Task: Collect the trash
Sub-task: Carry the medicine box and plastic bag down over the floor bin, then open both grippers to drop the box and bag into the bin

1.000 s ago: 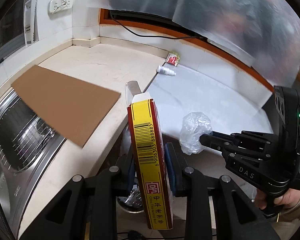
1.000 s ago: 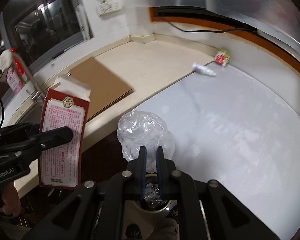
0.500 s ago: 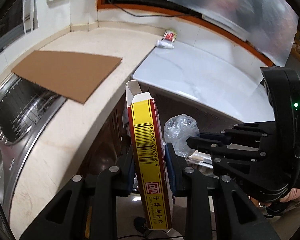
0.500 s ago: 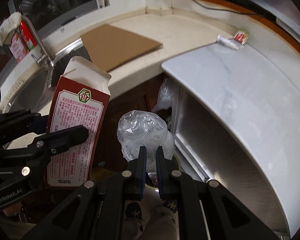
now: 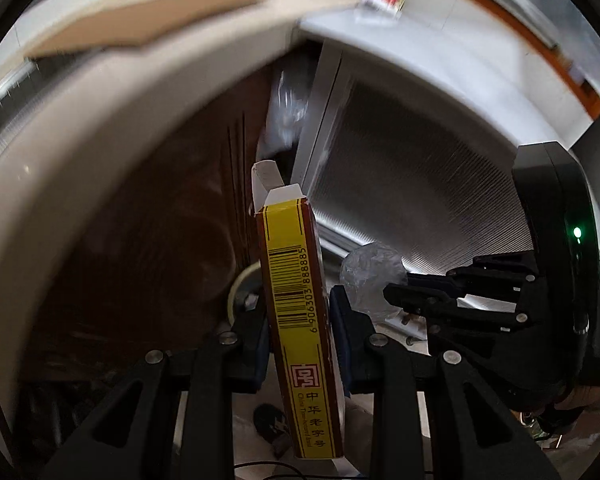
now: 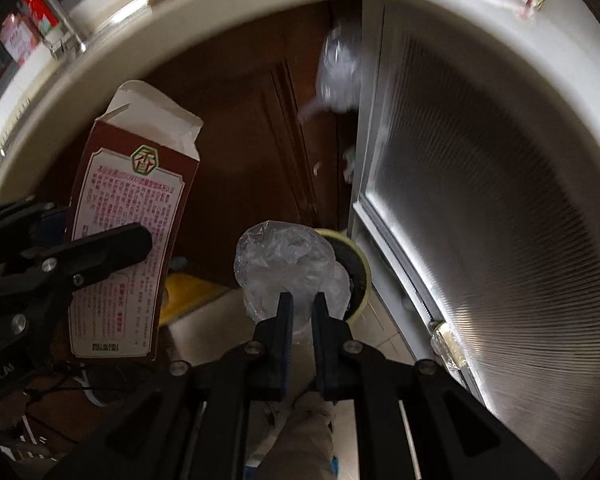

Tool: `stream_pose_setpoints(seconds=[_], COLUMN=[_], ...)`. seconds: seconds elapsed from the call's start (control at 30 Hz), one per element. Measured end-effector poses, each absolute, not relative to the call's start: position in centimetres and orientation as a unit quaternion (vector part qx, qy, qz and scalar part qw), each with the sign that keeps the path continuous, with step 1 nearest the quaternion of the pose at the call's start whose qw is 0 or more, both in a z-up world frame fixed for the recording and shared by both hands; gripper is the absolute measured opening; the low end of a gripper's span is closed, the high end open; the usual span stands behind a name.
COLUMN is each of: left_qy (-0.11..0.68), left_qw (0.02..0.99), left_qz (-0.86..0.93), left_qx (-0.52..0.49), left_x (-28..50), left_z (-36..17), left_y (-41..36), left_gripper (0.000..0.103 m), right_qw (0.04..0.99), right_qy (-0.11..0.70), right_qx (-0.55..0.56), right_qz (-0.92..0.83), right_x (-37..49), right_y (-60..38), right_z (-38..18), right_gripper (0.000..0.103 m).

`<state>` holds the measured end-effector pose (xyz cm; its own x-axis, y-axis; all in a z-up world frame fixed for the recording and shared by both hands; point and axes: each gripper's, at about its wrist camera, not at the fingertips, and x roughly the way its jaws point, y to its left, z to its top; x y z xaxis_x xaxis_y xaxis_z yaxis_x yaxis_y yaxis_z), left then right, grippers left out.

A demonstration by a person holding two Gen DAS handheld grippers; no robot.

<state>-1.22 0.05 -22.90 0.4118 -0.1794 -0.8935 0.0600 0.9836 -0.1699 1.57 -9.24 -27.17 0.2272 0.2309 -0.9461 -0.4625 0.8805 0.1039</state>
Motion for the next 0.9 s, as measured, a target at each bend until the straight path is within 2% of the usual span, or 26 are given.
stream_pose_setpoints(seconds=[0.4,0.8,0.87,0.9], left_qy=[0.599,0.615,0.617,0.619], left_qw=[0.795,0.785,0.784,0.783], left_qz=[-0.058,-0.045,-0.037,-0.033], left_qx=[-0.076,-0.056,-0.054,-0.052], left_x=[2.1,7.5,8.1,8.3], left_z=[-37.2,-44.9,-45.5,-45.8], left_y=[-1.7,-0.7,-0.3,-0.2], left_gripper=[0.025,0.028,0.033,0.039], right_qw=[0.748,0.749,0.750,0.750], right_qy=[0.627,0.633,0.632,0.633], right_qx=[-0.086,-0.062,-0.060,-0.058], right_qz=[0.203,0.186,0.186,0.186], right_x=[3.3,6.5,6.9,7.1], right_y=[-11.0,-11.5,-11.8,-11.8], right_z=[-39.6,-45.6,-46.3,-46.6], right_gripper=[0.009,0.009,0.009,0.009])
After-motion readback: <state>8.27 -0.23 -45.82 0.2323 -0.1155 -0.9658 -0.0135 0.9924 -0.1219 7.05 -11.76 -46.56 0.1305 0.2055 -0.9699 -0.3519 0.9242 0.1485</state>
